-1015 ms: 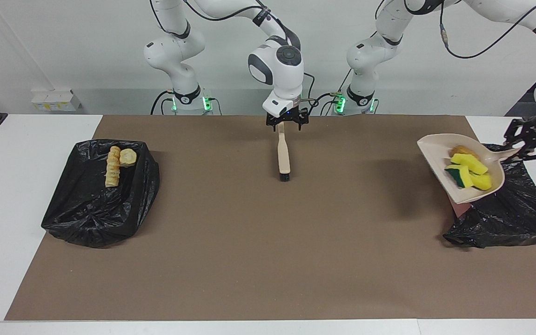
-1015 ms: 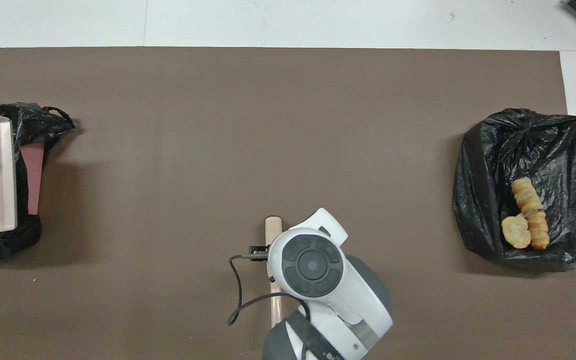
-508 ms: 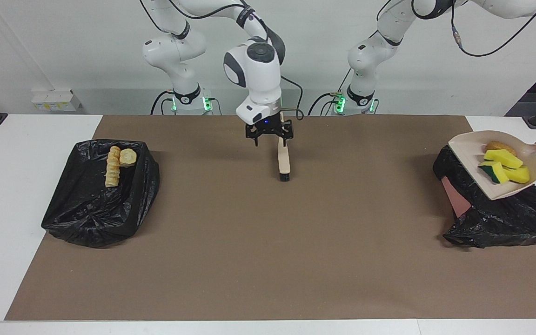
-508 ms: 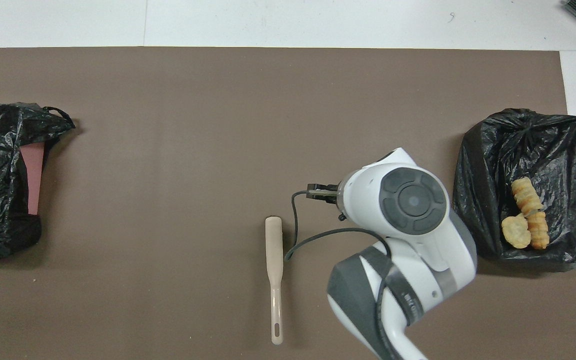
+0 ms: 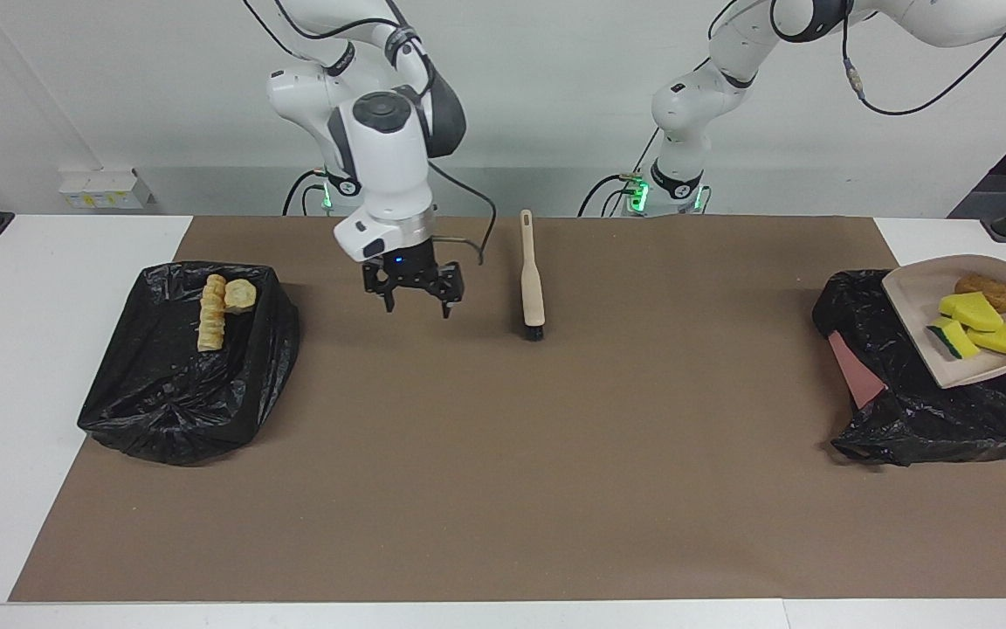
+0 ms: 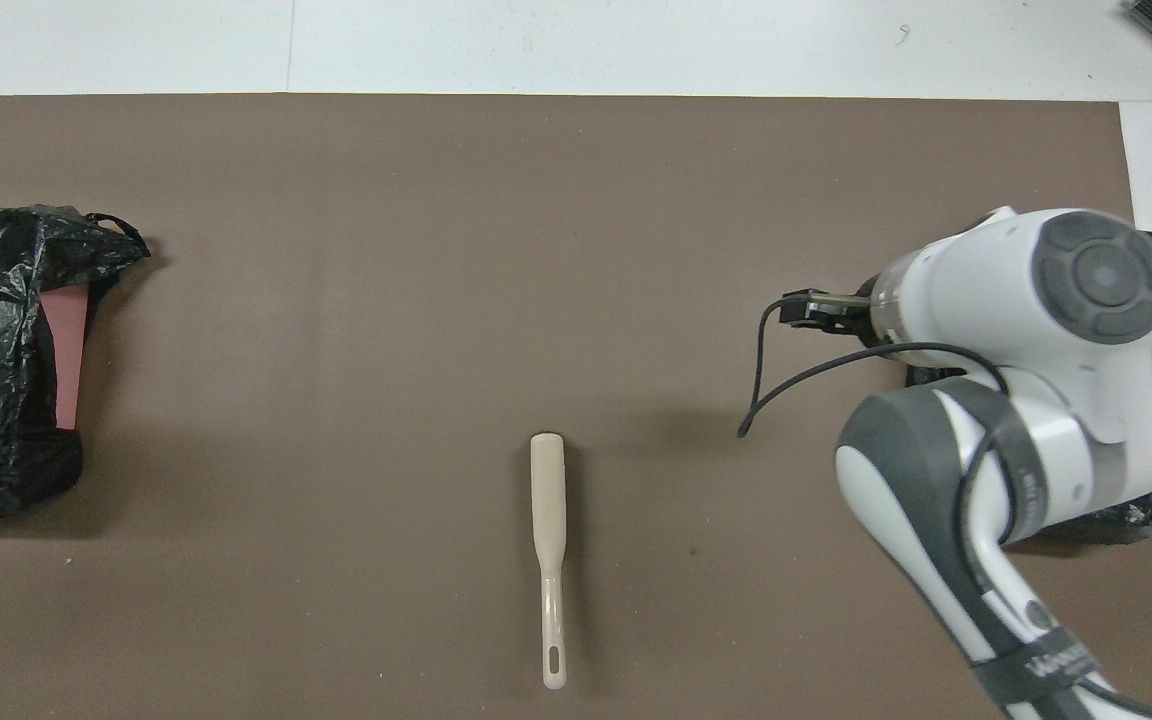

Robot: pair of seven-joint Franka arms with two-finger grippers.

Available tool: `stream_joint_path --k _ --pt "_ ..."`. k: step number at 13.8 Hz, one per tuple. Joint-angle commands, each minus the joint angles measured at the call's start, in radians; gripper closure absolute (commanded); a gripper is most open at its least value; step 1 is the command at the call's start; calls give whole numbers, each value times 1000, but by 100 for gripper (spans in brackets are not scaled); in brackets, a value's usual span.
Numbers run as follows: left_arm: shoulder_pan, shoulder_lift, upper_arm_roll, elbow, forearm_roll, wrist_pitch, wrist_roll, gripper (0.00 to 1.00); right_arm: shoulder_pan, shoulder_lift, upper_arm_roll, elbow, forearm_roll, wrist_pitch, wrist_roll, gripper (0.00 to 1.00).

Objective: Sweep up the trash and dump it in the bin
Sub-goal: 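Tip the dustpan with the left gripper while the right gripper sets down the brush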

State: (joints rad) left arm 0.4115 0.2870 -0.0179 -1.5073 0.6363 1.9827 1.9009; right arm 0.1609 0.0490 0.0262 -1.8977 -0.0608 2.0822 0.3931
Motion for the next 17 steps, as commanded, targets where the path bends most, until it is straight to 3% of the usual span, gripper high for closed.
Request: stream_joint_path --k 1,6,8,12,17 --pt "-25 -106 10 -166 144 88 -110 100 -14 -35 -40 55 1 -72 -83 0" --pt "-59 -143 10 -195 324 80 -187 100 -55 -95 -101 149 7 -255 -244 0" --pt "-59 -161 12 -180 333 76 -181 100 -46 -109 -143 215 10 -362 -298 0" --pt "-69 -210 0 -180 315 53 -183 100 -55 -107 -149 388 36 -560 -307 0" --pt "-89 -242 -16 -179 281 7 -167 100 -96 -141 -126 356 47 -590 -304 0"
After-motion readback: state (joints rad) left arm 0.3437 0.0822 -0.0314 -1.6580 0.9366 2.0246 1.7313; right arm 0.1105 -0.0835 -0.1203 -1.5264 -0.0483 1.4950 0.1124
